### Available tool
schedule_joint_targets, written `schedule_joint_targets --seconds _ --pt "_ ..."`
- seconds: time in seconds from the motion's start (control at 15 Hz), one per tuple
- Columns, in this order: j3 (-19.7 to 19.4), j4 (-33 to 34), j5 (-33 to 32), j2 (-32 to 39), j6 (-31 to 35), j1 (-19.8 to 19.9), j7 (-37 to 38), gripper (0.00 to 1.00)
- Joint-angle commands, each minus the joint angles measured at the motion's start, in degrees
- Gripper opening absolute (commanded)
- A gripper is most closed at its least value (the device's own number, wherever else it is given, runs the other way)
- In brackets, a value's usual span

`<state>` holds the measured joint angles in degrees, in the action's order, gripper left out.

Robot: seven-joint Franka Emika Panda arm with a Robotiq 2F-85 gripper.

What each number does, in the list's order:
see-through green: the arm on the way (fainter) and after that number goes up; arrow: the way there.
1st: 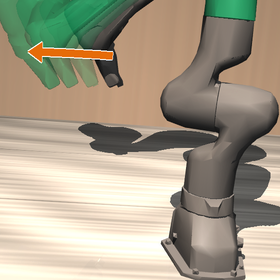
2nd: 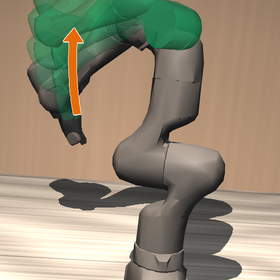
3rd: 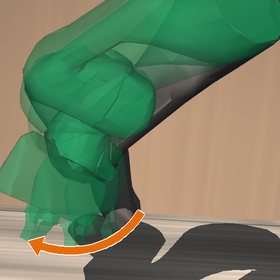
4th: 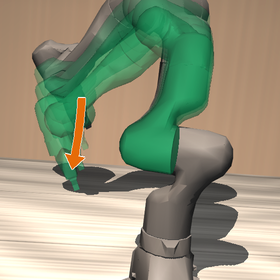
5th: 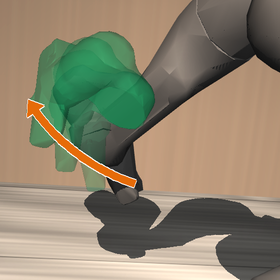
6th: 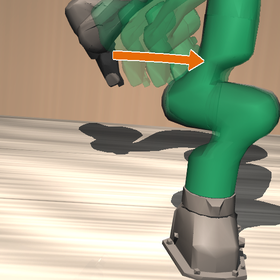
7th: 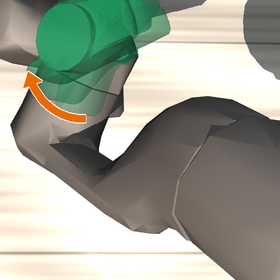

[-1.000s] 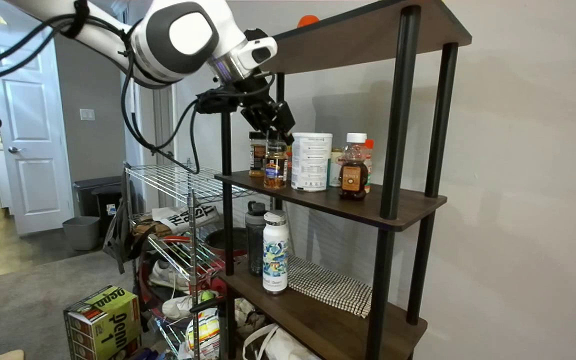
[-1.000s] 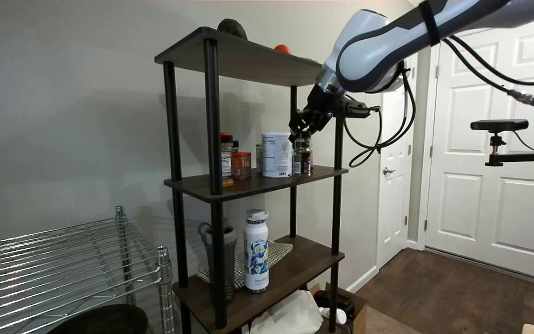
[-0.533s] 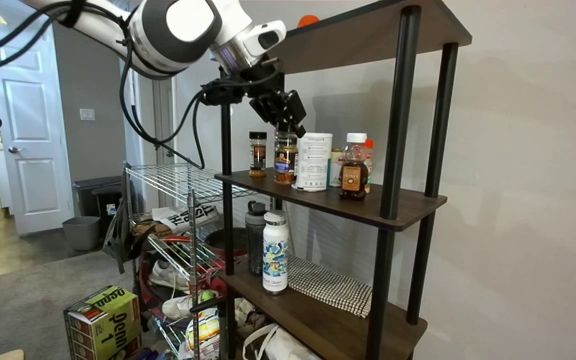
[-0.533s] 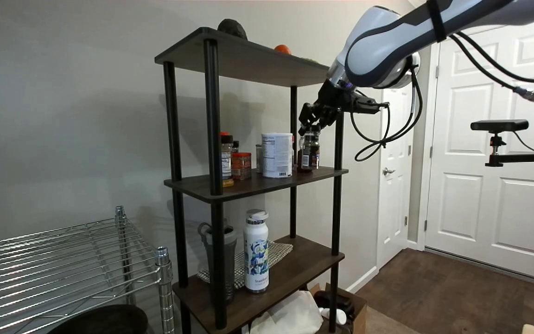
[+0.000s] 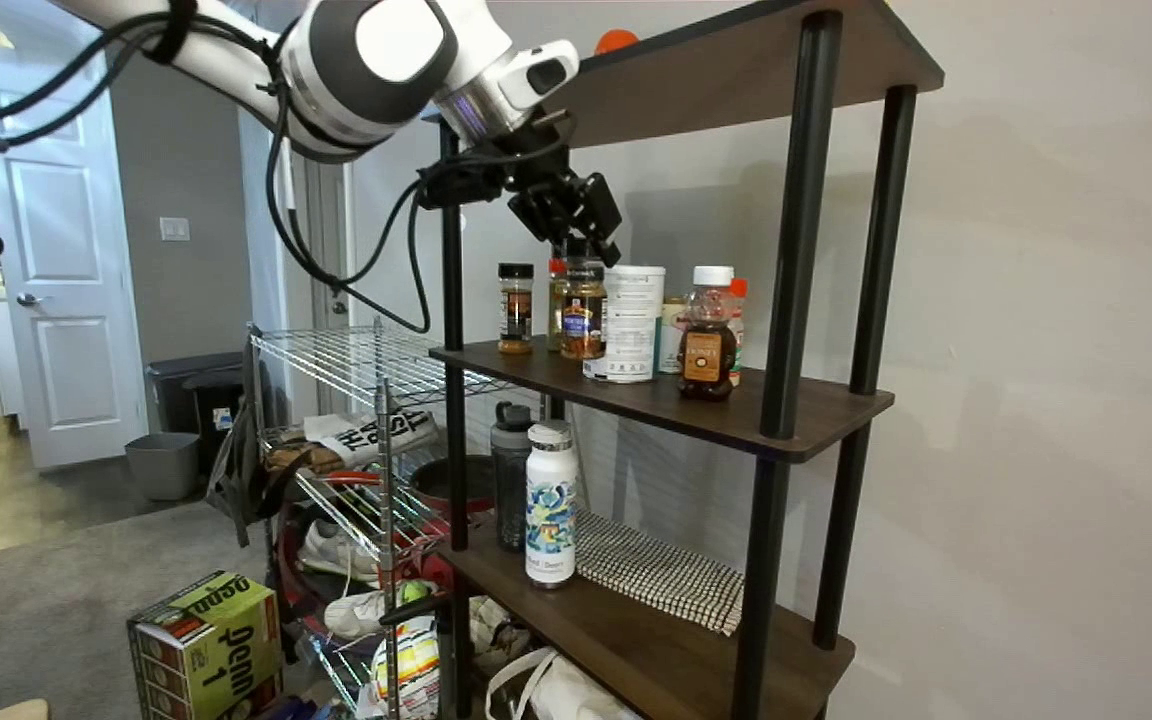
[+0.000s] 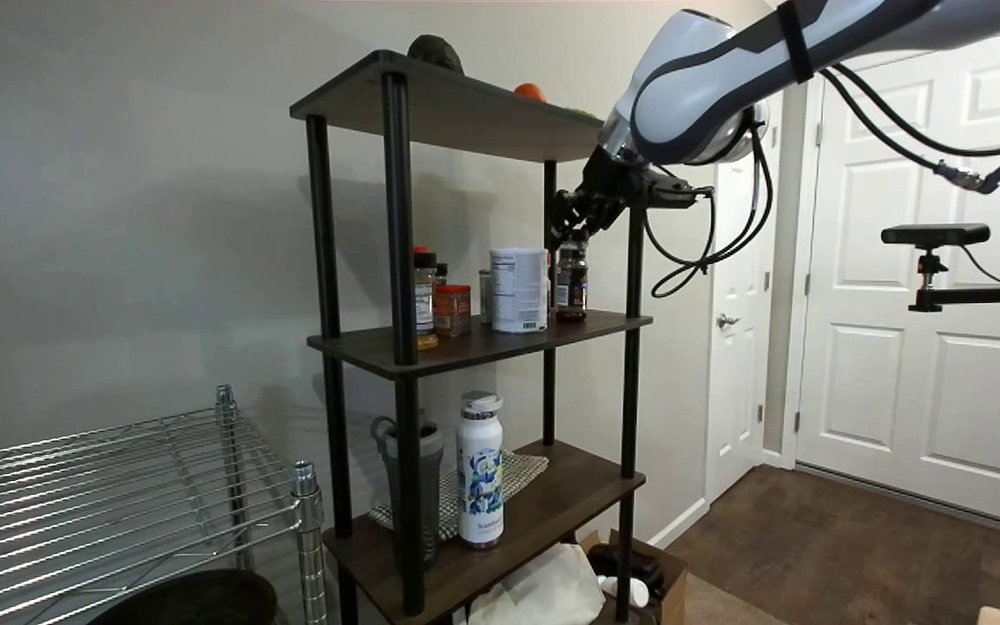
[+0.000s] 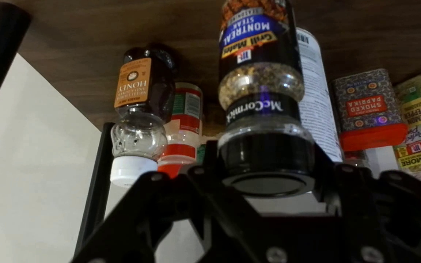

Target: Move one bottle to the right

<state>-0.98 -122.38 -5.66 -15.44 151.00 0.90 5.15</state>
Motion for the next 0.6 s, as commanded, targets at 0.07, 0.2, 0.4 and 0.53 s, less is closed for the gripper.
schedule_joint_targets --seconds 0.07,0.2,0.4,0.53 --pt "1.4 4.6 -3.0 4.1 0.8 2.3 2.0 0.32" --pt "1.4 6.3 -4.5 6.2 0.8 2.8 2.8 0.32" --pt "1.0 8.2 -5.4 9.0 1.2 2.6 3.3 0.32" --pt "0.8 9.4 -5.8 10.3 1.3 2.5 3.4 0.32"
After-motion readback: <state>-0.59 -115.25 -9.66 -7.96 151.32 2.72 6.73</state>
